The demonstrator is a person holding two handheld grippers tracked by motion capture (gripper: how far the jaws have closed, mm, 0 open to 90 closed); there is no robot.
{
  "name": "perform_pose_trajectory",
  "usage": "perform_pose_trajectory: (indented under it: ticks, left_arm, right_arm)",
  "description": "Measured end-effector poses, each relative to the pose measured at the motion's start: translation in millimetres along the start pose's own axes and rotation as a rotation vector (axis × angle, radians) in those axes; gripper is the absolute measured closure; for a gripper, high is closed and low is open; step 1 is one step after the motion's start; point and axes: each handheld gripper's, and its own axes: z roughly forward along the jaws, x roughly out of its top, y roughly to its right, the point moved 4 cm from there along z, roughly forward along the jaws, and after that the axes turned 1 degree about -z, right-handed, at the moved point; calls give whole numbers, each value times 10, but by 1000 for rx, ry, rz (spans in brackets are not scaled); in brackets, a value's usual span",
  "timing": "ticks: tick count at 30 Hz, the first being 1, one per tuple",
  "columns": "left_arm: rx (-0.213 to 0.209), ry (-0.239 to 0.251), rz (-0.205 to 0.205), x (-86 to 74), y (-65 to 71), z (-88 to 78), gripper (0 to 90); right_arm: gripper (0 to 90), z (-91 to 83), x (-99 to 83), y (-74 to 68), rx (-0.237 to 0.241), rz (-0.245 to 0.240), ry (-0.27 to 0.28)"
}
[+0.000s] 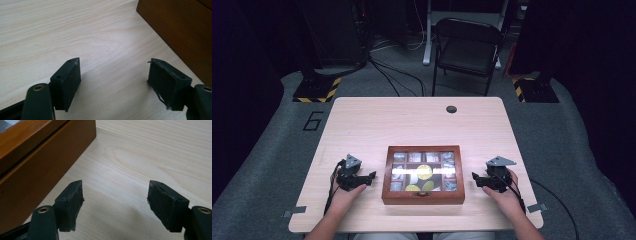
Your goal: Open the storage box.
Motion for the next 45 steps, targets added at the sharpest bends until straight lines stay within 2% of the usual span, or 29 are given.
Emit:
perform_pose_trajectory:
  ticks: [3, 6, 8, 13, 15, 19, 22, 23, 24, 26, 30, 32, 38, 40, 45]
  left_arm:
    - [-12, 6, -8, 18, -3, -32, 318]
    - [-25, 12, -25, 36, 0, -63, 332]
    - [-24, 34, -43, 59, 8, -107, 335]
    - [-25, 49, -54, 105, 20, -227, 336]
    - [-33, 55, -57, 117, 30, -265, 334]
    - [-46, 45, -53, 130, 44, -313, 341]
    - [-42, 39, -30, 151, 65, -354, 335]
    - [-43, 44, -28, 168, 77, -394, 335]
    - [-43, 44, -28, 168, 77, -394, 335]
    - [-53, 48, -33, 189, 89, -449, 330]
    - [-69, 56, -51, 199, 106, -483, 332]
    - [-74, 41, -55, 201, 118, -520, 333]
    - [-82, 48, -51, 212, 165, -571, 349]
    - [-87, 45, -38, 213, 201, -609, 349]
    - [-115, 56, -40, 223, 265, -666, 352]
  right_arm:
    - [280, -26, 7, -13, 3, 3, 3]
    - [284, -52, 10, -16, 12, 17, 4]
    - [334, -96, 27, -10, 18, 16, 19]
    - [355, -163, 48, -23, 25, 29, 25]
    - [343, -178, 63, -27, 17, 12, 26]
    - [337, -218, 87, -56, 29, 20, 24]
    - [348, -242, 96, -84, 35, 16, 23]
    - [347, -263, 112, -105, 65, 16, 15]
    - [347, -263, 112, -105, 65, 16, 15]
    - [347, -276, 116, -124, 89, 32, 13]
    - [349, -290, 98, -131, 87, 49, 19]
    - [351, -315, 98, -146, 100, 71, 14]
    - [351, -400, 109, -181, 102, 46, 20]
    - [352, -456, 104, -212, 101, 37, 27]
    - [356, -549, 100, -269, 113, 23, 44]
